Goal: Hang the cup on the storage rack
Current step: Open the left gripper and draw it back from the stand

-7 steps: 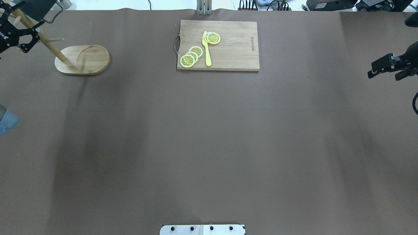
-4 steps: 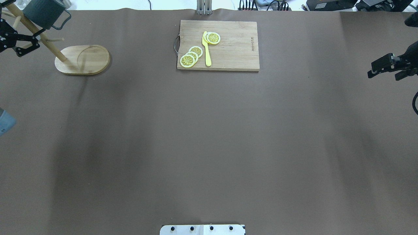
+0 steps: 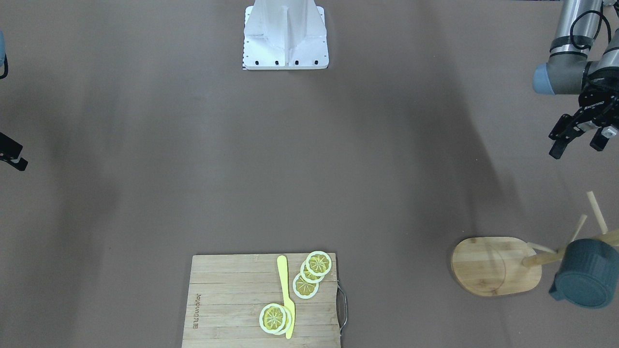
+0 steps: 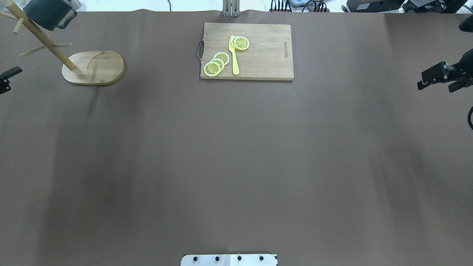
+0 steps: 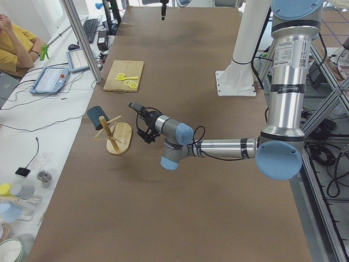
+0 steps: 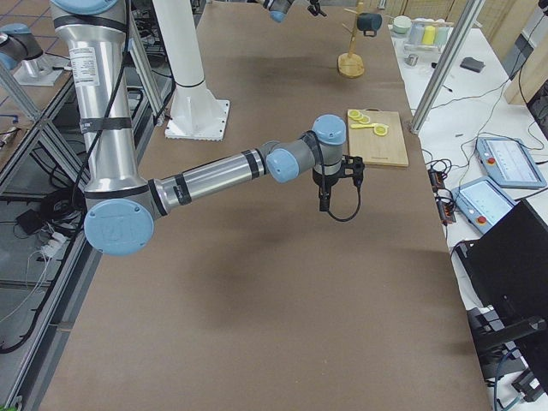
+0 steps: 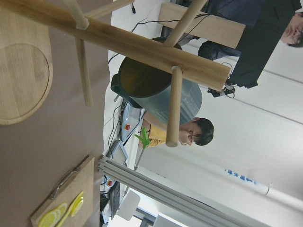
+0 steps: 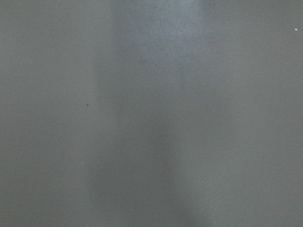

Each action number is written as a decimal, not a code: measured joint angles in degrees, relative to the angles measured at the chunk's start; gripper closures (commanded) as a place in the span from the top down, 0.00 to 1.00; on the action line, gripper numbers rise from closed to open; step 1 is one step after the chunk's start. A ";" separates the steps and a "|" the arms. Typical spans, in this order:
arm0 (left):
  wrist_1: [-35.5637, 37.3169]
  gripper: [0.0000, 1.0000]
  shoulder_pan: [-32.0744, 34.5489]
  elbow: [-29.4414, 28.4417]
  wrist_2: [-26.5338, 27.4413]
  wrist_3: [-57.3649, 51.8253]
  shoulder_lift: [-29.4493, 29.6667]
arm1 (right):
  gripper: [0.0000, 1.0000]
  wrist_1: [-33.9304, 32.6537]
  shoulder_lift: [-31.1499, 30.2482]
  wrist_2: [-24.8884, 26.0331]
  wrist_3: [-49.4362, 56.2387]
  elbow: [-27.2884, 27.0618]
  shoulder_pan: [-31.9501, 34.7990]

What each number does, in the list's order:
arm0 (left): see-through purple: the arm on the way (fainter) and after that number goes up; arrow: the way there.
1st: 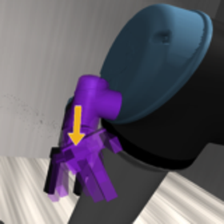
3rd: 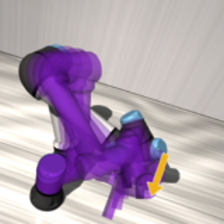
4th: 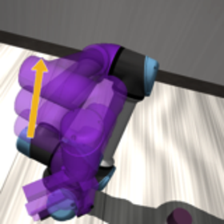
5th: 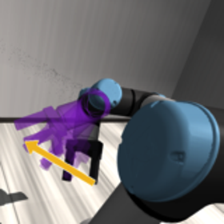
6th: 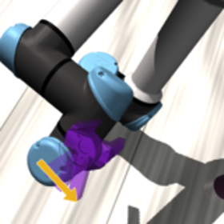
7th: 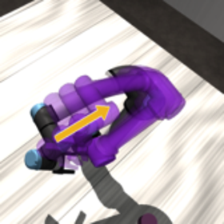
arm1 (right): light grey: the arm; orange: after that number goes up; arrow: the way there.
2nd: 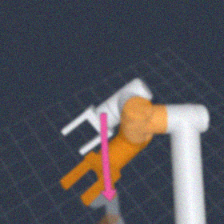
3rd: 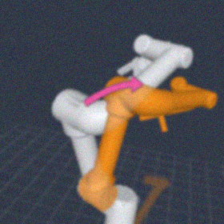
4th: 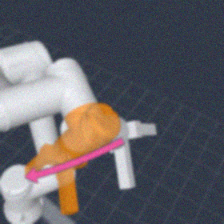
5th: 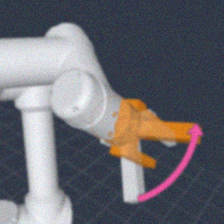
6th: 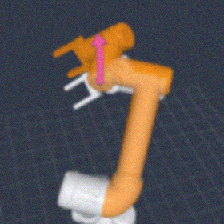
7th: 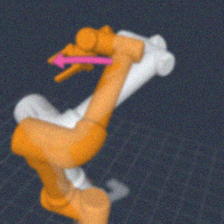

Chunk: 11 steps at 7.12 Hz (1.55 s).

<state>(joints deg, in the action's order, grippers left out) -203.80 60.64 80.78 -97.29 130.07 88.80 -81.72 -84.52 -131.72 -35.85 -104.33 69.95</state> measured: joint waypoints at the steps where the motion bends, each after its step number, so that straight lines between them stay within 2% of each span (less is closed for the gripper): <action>1: 0.48 0.99 0.10 -0.03 -0.36 -12.99 -1.70 | 1.00 0.06 -0.05 0.93 0.07 -0.01 0.01; 3: 4.74 0.98 0.65 -0.40 0.21 -38.52 -3.71 | 1.00 0.83 -0.02 4.94 0.16 0.04 0.18; 5: 12.48 0.99 4.11 -0.69 1.66 -59.88 -4.48 | 1.00 1.68 -1.30 7.23 3.37 0.56 2.05; 8: 31.84 0.98 13.26 0.24 0.81 -96.12 -5.83 | 1.00 1.69 -4.58 7.13 12.39 1.59 7.18; 9: 40.76 0.98 16.21 1.27 -2.37 -103.41 -5.05 | 1.00 1.67 -5.49 6.97 15.32 2.43 8.49; 11: 66.98 0.98 24.95 4.87 -17.24 -113.96 0.84 | 1.00 1.63 -5.89 6.55 18.33 5.01 9.76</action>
<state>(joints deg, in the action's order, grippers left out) -136.83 85.59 85.65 -114.54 16.12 89.64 -80.09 -90.41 -125.17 -17.52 -99.32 79.70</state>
